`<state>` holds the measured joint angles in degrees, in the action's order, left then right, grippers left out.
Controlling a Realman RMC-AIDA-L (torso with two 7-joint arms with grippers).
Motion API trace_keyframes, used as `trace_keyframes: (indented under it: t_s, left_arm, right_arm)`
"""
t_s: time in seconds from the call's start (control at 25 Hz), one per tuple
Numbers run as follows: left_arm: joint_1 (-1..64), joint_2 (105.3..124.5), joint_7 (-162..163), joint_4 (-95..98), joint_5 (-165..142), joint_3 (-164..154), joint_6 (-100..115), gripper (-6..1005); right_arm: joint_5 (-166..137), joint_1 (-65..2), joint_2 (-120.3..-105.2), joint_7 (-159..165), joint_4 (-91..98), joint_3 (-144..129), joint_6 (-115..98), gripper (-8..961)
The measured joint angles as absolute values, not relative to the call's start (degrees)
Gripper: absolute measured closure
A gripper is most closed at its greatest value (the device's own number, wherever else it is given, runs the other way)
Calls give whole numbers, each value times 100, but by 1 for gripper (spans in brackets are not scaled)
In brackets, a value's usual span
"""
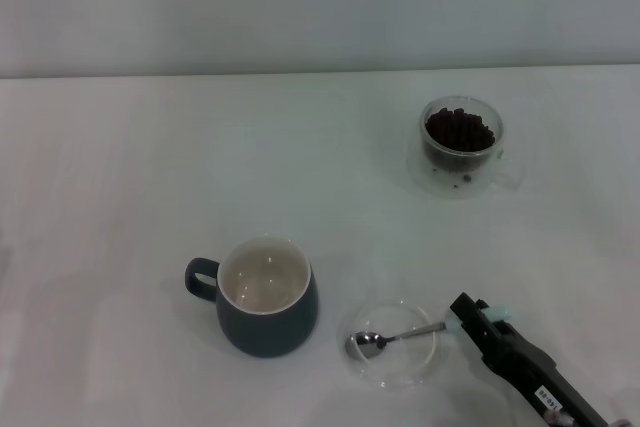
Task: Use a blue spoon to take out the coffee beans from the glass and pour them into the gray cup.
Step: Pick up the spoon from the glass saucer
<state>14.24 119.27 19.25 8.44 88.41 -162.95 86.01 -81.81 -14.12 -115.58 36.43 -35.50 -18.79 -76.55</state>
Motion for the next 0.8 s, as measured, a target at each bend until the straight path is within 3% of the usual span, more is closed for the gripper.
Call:
trace_keyframes:
  t_s: [0.6, 0.8]
  left_arm:
    - [1433, 11918, 1924, 817, 8862, -16295, 8593, 108]
    - [1433, 11918, 1925, 811, 8863, -16295, 8604, 107]
  right_arm:
    - [-8336, -1424, -11531, 4092, -3417, -1909, -7755, 761]
    - [-8454, -1386, -11518, 4589, -3178, -1966, -8002, 778]
